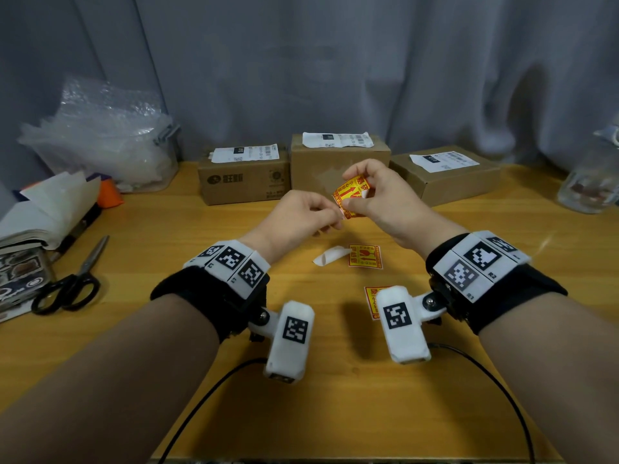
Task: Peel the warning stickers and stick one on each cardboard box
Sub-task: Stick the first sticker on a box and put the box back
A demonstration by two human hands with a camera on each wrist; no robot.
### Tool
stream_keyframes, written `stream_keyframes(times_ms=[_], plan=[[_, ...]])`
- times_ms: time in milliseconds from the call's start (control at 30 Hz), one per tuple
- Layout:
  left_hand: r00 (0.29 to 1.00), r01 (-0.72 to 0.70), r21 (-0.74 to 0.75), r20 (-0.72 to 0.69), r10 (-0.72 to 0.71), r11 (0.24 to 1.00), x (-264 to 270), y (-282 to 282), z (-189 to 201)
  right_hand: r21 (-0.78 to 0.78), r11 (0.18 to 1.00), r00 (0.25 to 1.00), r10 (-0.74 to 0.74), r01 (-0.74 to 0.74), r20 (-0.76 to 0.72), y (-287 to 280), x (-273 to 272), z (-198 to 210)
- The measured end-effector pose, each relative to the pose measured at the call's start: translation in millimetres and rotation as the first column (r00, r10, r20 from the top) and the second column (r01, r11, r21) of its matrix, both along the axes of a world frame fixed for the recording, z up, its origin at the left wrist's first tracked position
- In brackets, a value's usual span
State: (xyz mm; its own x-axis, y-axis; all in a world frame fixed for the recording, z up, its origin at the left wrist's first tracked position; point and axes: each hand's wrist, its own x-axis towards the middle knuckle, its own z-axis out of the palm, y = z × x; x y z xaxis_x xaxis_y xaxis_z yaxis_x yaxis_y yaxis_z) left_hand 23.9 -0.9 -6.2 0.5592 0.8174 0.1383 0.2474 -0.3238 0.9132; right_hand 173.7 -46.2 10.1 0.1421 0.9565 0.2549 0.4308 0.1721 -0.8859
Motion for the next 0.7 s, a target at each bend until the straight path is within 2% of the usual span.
stream_keyframes(times_ms=[467, 700], plan=[[0.997, -0.026, -0.106, 0.072, 0.034, 0.994, 1.5, 1.8, 0.0, 0.047, 0.997, 0.997, 0.062, -0.059, -0.051, 0.2, -5.9, -1.9], [0.973, -0.027, -0.239, 0.215, 0.080, 0.971, 2.1, 2.1, -1.0, 0.132, 0.990, 0.996, 0.065, -0.056, -0.062, -0.6, -7.2, -2.8]])
